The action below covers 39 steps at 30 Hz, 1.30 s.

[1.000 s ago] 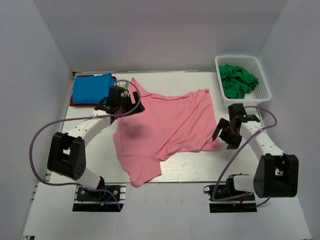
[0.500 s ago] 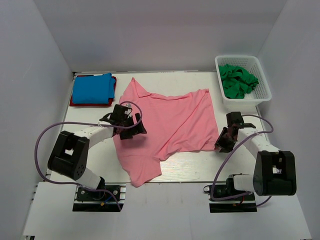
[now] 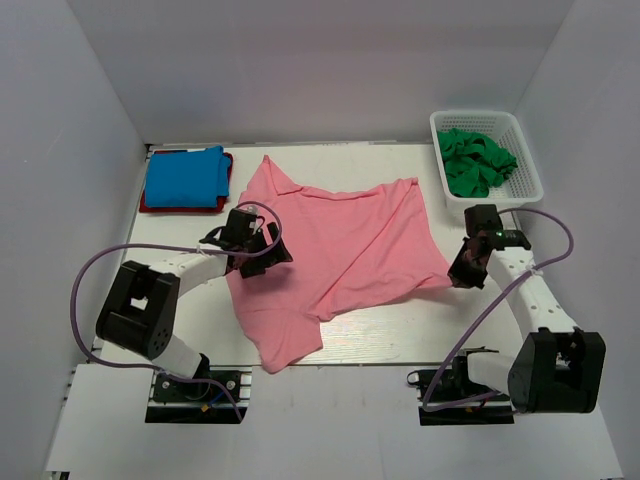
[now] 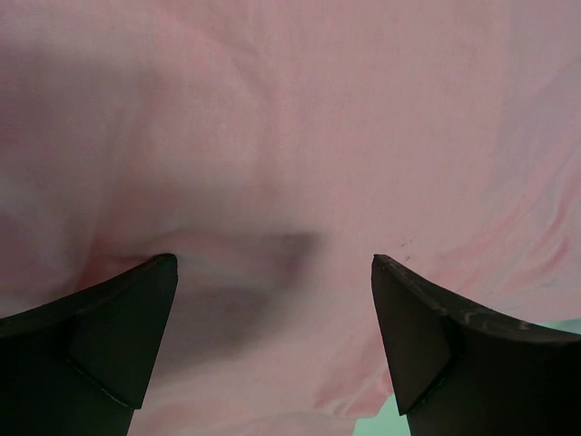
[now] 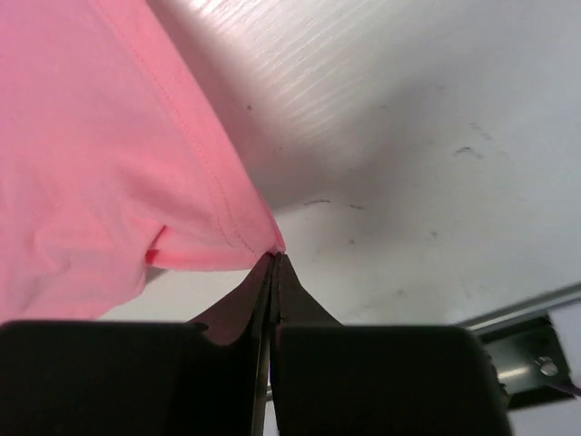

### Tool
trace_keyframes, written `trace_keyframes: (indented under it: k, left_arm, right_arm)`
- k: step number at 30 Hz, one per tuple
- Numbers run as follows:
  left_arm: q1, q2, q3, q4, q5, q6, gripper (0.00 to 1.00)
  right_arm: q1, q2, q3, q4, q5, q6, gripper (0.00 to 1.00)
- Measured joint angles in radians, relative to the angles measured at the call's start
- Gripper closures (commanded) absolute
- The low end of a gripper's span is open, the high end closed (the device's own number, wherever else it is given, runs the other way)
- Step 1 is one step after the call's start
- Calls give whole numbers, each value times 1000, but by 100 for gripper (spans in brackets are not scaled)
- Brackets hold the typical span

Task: Fold and stack the t-shirts
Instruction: Flatten out the tshirt

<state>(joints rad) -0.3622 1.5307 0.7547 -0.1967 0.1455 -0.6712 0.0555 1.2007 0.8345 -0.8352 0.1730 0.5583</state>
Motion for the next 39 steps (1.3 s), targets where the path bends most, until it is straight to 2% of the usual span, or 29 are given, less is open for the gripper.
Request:
trace_keyframes:
  k: [4,12,16,18,19,21,24,31,39]
  left_arm:
    - [0,10,12,-6,-16,-10,1]
    - [0,13,19,-18,-64,-13,1]
    - [-1,19,34,-35,-69,-8,1]
    - [-4,29,55,-60,-70,5,1]
    - [-5,34,65,-74,-68,12,1]
    - [-5,43,87,-107,-67,30,1]
    - [-5,45,117,-185,-71,54,1]
    - [-4,-3,200,-347,-43,99,1]
    - [-4,-101,137,-383,29,101,1]
  right_arm:
    - [-8,-12,50,-89,63,2,100]
    - [-37,30,-61,-211,145,30,99]
    - [-41,28,-55,-187,98,3,80]
    - [-41,11,-46,-148,33,-26,63]
    - [-41,2,-42,-124,-2,-37,50]
    - [-41,-10,-38,-76,-52,-47,41]
    - [-42,-9,-38,-14,-97,-33,41]
    - [-74,21,-45,64,-85,66,43]
    - [-125,105,-132,145,-132,143,43]
